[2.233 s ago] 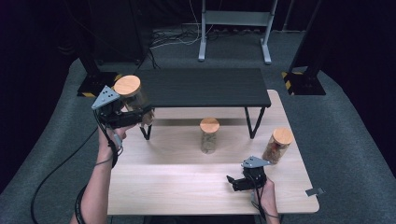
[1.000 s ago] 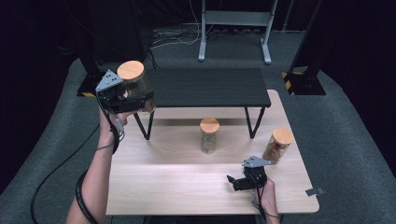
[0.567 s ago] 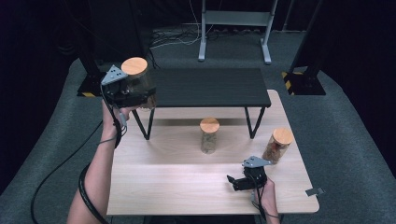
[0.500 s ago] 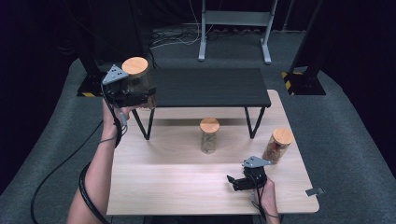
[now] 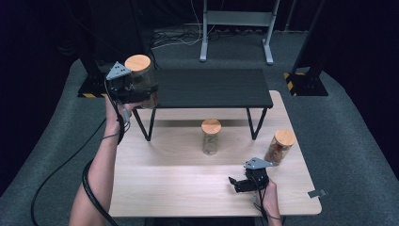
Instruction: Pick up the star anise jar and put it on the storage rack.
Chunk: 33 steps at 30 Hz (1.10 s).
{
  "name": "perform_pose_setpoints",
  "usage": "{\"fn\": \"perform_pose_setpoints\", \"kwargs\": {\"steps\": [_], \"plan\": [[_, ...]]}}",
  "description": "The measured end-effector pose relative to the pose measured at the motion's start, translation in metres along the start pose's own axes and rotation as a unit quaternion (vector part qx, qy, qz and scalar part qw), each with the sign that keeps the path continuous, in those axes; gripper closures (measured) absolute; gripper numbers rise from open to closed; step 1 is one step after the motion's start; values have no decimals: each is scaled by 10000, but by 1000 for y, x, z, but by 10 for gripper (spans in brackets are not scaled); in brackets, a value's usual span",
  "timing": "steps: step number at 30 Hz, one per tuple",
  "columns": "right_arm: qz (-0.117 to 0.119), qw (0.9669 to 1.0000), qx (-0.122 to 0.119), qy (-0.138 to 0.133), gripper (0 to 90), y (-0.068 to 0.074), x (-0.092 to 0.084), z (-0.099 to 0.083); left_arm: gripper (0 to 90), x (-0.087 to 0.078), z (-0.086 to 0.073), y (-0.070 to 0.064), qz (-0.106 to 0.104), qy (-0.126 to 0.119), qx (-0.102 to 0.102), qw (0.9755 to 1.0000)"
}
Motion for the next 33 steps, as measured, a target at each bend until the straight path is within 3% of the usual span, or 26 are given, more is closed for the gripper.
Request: {"fn": "perform_pose_setpoints", "kwargs": {"steps": [33], "plan": [[-2, 10000, -7, -18, 18, 0, 0, 0, 247, 34, -4, 1, 54, 199, -99, 9997]]}}
Point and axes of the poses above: each handheld gripper's, and its own axes: x roughly forward along the jaws, z roughly out of its top, y roughly to its left, the point moved 10 cm from there along x, roughly forward along the jaws, and after that the axes turned 1 degree about -x, right-handed, at the moved point
